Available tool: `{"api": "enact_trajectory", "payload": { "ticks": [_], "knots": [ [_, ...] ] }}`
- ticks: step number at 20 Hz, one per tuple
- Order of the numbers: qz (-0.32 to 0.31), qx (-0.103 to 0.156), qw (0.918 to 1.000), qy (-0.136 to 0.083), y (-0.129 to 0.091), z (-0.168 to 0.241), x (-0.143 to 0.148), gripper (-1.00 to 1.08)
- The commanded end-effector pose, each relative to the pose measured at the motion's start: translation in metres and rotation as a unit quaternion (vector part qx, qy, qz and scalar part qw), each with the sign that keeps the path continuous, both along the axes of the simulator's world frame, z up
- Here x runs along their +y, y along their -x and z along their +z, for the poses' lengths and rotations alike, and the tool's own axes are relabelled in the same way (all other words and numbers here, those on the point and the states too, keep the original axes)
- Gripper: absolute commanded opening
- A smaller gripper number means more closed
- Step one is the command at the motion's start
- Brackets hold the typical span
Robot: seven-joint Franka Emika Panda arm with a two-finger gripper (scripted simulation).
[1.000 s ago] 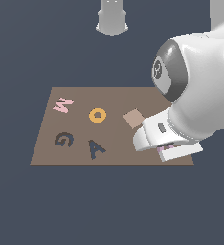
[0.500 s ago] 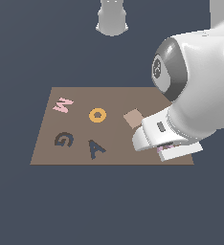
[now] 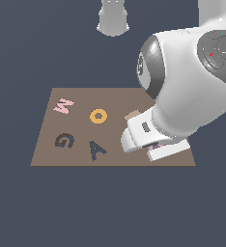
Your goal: Insert a designated object into the corresponding slot on a board.
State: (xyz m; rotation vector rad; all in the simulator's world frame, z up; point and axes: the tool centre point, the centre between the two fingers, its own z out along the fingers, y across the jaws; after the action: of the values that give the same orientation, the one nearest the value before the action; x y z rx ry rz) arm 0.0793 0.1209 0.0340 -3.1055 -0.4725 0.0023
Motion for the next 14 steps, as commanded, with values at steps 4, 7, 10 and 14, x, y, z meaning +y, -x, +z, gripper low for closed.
{"api": "enact_trajectory", "payload": {
  "ticks": [4, 7, 10, 14],
  "knots": [
    [0.031, 0.0, 0.9995, 0.0, 0.002, 0.001, -0.039, -1.0],
    [0.051, 0.0, 0.9987, 0.0, 0.002, 0.002, -0.064, -1.0],
    [0.072, 0.0, 0.9974, 0.0, 0.0, 0.003, -0.09, -1.0],
    [0.097, 0.0, 0.9953, 0.0, -0.004, 0.004, -0.121, -1.0]
  ]
}}
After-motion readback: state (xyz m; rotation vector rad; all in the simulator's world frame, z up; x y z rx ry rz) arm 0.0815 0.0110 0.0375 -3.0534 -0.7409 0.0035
